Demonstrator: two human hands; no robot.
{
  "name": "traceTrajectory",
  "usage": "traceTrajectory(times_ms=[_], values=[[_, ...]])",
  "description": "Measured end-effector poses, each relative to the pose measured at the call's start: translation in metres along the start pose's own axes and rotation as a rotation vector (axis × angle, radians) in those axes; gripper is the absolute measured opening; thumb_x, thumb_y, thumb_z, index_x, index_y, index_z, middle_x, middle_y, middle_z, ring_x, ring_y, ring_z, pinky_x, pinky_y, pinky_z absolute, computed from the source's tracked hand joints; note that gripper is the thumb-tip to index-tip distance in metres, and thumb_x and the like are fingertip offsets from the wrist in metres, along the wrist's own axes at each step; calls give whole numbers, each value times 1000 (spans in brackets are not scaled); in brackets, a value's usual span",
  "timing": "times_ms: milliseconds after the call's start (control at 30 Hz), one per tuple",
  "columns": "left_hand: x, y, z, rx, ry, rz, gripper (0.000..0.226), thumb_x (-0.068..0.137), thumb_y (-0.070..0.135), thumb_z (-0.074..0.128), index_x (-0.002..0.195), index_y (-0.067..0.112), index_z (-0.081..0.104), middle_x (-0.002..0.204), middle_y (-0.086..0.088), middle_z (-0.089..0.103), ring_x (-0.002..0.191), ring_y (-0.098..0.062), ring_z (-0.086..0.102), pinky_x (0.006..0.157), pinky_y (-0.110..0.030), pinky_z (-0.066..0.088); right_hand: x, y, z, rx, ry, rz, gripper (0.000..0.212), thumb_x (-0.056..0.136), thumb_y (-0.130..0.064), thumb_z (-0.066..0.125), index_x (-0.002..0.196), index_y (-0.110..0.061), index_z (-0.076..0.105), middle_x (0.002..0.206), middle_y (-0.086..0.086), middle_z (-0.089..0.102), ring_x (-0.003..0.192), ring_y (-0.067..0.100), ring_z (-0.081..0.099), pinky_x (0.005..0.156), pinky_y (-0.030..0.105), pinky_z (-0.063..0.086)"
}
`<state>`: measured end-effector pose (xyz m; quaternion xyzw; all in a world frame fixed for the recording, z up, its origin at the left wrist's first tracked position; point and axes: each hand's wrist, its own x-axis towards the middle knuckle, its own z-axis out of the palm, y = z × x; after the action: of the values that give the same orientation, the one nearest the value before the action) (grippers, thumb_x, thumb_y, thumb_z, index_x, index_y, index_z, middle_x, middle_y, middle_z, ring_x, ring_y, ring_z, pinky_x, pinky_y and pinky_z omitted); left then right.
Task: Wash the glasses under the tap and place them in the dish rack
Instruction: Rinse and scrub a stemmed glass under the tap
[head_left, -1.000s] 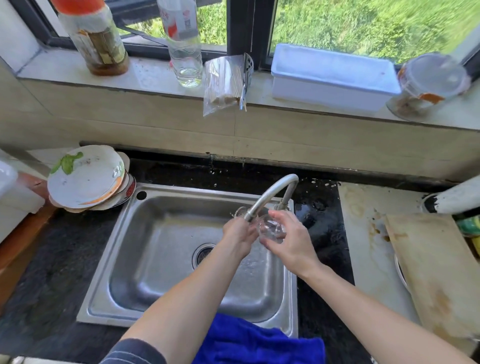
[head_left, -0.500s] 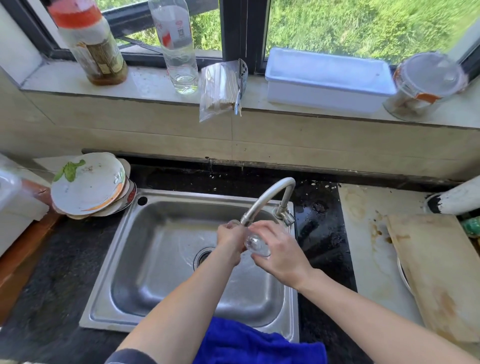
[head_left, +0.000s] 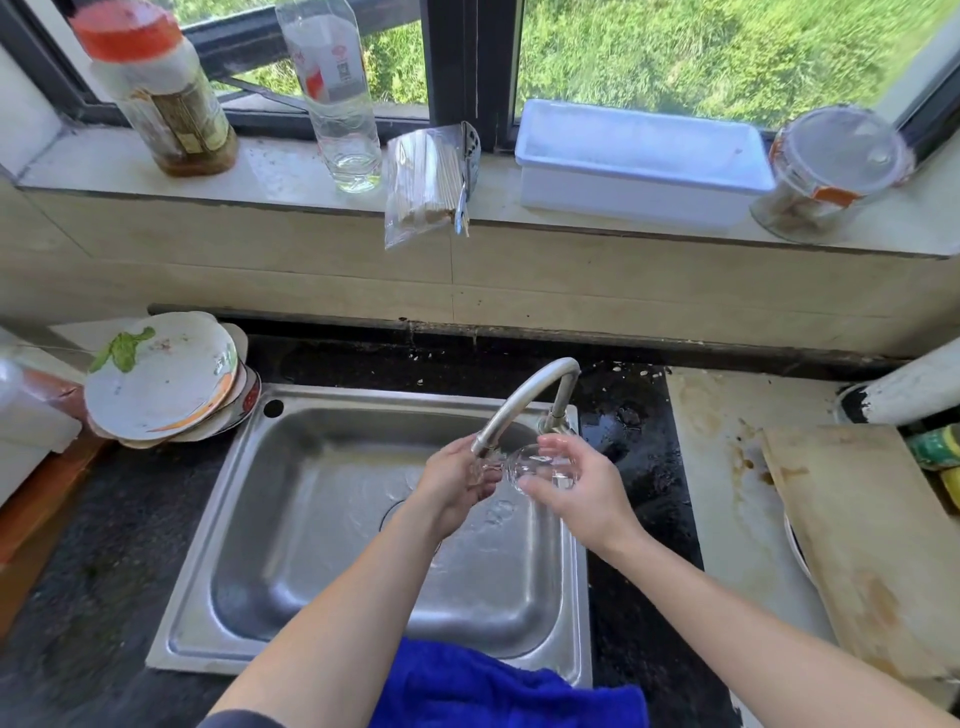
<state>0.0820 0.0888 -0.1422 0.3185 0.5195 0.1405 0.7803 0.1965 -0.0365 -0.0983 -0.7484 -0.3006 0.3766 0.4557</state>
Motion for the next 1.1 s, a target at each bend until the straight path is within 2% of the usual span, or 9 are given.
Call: traceTrajectory(times_ms=[100,200,267,400,567,667,833,1000,1100], values=[[2,0,-4,-185,-78,4,56,83,-20,28,122,11,55,90,-14,60,61,-18,54,56,-26,44,5,-2,6,326,36,349,34,84,-23,73,111,-10,59,110,12,63,83,26,71,55,28,56],[1,0,-9,-176,-116,2,56,80,-20,34,123,11,54,77,-8,54,52,-13,48,44,-20,38,5,-4,7,511,3,633,33,92,-35,56,106,-6,55,87,13,66,54,21,65,44,25,49],[-3,0,-9,-101,-116,16,37,86,-14,43,109,12,55,67,-2,53,46,-10,43,39,-18,32,4,0,7,506,-69,701,40,92,-41,50,107,-4,54,70,9,60,44,15,51,40,23,41],[-5,-5,-8,189,85,54,7,93,6,52,91,13,53,69,-1,52,45,-11,36,36,-18,23,-1,5,12,409,-187,720,45,92,-46,49,107,-4,55,76,14,63,43,15,46,38,21,37],[-10,-7,-5,450,110,93,15,97,20,42,92,14,55,65,-3,49,43,-12,32,37,-17,19,-3,5,6,427,-134,573,36,92,-40,58,115,-12,57,105,13,63,60,23,66,49,28,50],[-15,-2,-2,314,13,-5,14,94,17,39,94,14,53,67,-1,44,44,-11,33,41,-18,18,2,11,2,409,-38,576,31,93,-34,58,114,-11,58,111,14,61,69,28,70,51,29,52],[-21,6,-5,-85,-241,-110,11,95,16,47,88,14,56,77,-5,56,46,-9,41,37,-16,28,4,27,5,563,34,714,23,94,-31,55,99,-8,54,99,18,56,65,32,67,40,24,44],[-30,19,-3,-56,-375,-28,6,83,4,61,86,9,60,85,-9,64,47,-7,48,41,-14,36,9,40,16,702,-66,774,30,93,-35,57,101,-7,52,101,20,53,75,33,63,44,27,49],[-32,32,-8,-60,-449,2,22,79,-5,58,98,4,65,94,-10,68,56,-8,56,48,-16,40,18,43,19,714,-131,792,38,91,-43,57,103,-7,54,104,20,57,72,28,64,43,25,47]])
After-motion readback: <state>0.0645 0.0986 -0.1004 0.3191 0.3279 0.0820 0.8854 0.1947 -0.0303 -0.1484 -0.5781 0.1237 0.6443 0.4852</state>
